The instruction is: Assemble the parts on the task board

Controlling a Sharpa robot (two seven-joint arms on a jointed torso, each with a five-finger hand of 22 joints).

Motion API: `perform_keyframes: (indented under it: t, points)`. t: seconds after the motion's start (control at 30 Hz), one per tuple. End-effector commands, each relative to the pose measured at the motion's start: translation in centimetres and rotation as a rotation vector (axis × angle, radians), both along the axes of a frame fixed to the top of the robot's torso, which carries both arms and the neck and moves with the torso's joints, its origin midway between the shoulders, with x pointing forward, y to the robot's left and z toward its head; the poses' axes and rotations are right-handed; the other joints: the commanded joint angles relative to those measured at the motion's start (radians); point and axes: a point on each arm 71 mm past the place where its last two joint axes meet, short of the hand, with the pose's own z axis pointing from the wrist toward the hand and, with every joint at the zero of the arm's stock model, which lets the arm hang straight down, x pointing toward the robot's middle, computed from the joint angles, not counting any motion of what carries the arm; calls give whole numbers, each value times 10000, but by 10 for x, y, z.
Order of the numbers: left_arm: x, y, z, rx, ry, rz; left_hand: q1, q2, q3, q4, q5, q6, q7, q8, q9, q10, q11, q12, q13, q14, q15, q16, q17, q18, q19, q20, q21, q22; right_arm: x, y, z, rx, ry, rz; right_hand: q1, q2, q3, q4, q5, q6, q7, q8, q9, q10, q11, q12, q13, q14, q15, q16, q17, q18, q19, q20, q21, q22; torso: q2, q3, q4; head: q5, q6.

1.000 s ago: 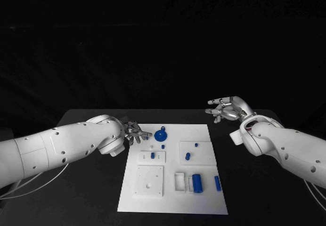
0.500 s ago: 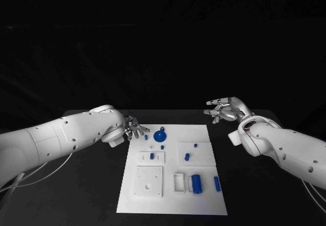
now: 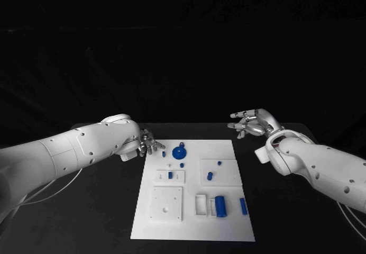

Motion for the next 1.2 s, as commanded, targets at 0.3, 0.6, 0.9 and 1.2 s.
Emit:
perform_keyframes:
  t: [0.3,0.6,0.9,1.2]
  points:
    - [7,-9,-3,270,125,-359,-93,-17,26,353,-45,-254,13,235,707,-237,34,169,57,-156,-4,141,-109,-149,-114,31,120,192,-1,3,0,40,-24,193,-109,-24,15,51,82,-73,13,-32,-9,-72,-15,11,-13,7,24,-50,-3,-63,27,70,17,-17,66,-20,-58,-20,2]
    - [10,-12,-10,270,358,-456,-115,-59,26,431,-78,-210,26,129,690,-326,49,265,78,-212,11,207,-169,-149,-149,45,129,193,-2,3,1,45,-41,202,-109,-24,15,51,82,-73,13,-32,-9,-72,-15,11,-13,7,24,-50,-3,-63,27,70,17,-17,117,-40,-73,-21,10]
    - [11,-12,-16,328,609,-546,-100,-39,39,395,-84,-187,32,68,666,-358,57,276,65,-260,23,237,-195,-149,-181,57,126,195,-2,4,1,51,-51,208,-109,-24,15,51,82,-73,13,-32,-9,-72,-15,11,-13,7,24,-50,-3,-63,27,70,17,-17,128,-50,-84,-38,-7]
    - [10,-17,-22,305,787,-720,-104,68,24,310,-81,-148,31,-4,642,-381,66,285,46,-303,29,276,-231,-149,-204,64,126,194,-2,5,1,59,-54,223,-109,-24,15,51,82,-73,13,-32,-9,-72,-15,11,-13,7,24,-50,-3,-63,27,70,17,-17,123,-49,-86,-64,-26]
